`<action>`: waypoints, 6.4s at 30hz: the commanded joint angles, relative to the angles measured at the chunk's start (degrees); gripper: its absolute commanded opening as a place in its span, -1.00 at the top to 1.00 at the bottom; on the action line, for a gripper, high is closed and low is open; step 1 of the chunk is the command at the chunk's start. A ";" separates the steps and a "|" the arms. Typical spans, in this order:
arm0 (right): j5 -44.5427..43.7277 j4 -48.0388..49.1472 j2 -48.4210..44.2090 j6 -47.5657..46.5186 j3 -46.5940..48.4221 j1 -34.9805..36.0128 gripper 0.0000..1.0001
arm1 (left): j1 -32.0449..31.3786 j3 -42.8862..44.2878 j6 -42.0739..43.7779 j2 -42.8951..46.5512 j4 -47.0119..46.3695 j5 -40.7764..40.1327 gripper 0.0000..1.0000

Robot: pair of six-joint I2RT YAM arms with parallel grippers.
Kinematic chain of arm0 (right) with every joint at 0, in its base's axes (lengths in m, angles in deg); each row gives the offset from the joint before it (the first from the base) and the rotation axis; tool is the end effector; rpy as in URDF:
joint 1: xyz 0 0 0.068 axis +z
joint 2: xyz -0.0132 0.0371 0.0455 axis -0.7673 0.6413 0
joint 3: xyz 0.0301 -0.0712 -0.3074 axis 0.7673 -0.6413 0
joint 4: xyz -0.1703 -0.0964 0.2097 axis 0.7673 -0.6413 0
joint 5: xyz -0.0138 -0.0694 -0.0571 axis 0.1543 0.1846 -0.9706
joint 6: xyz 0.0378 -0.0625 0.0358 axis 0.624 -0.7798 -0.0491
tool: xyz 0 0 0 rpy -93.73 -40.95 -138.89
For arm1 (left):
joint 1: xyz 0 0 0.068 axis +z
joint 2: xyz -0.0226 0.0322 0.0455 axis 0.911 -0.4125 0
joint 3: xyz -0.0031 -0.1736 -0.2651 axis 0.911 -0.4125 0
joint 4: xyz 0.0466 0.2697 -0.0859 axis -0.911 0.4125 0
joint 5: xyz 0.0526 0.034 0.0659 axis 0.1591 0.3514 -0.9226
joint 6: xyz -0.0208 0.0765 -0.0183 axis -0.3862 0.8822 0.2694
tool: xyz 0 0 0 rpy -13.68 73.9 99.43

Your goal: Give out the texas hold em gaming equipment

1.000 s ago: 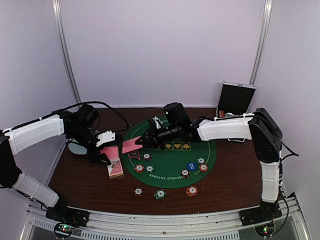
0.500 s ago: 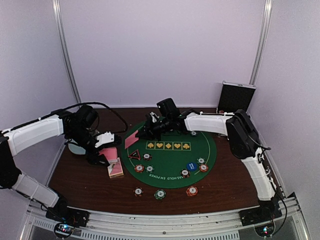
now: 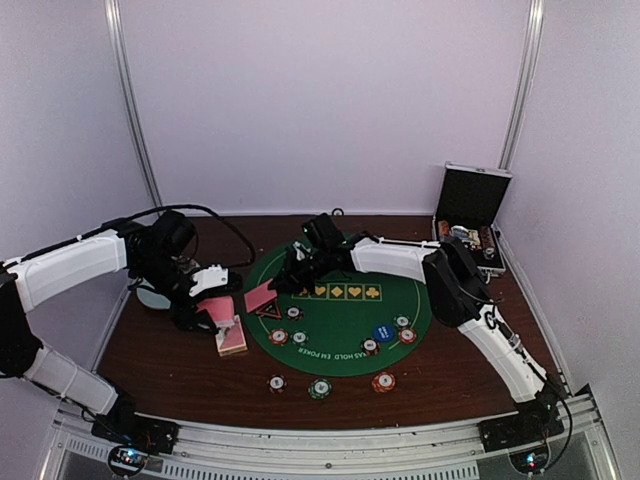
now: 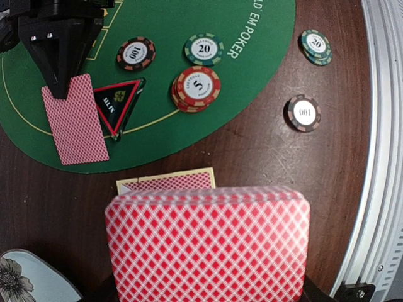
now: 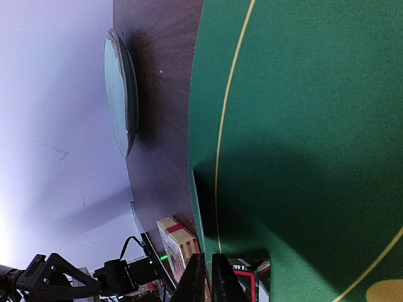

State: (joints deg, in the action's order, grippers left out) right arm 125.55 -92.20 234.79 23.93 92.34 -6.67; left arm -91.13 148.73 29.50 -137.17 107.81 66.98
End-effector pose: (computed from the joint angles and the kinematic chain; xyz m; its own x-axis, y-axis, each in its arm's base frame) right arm 0.4412 0.4895 0.1278 -0.9904 -0.1355 0.0253 -0.0375 0.4413 0.8966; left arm 0.2354 -0.1407 0.2512 -0.3088 0.8414 -0.4436 0.9476 0.3123 -0.0673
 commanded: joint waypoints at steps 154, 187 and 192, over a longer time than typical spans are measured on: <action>-0.09 27.48 -23.00 9.57 -29.92 11.42 -0.15 | 0.27 7.18 -5.35 -1.38 0.83 6.06 0.59; 0.65 29.02 -32.10 10.76 -37.54 10.08 0.46 | 0.27 5.95 -4.91 -0.83 0.90 5.64 0.60; 0.90 28.34 -33.67 10.59 -39.04 9.59 0.59 | 0.27 5.77 -4.70 -0.92 0.86 5.12 0.60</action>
State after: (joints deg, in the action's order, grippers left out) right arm 126.21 -63.65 205.46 34.97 54.77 3.47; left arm -91.13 154.63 23.62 -139.64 109.82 71.59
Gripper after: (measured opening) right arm 0.222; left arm 0.681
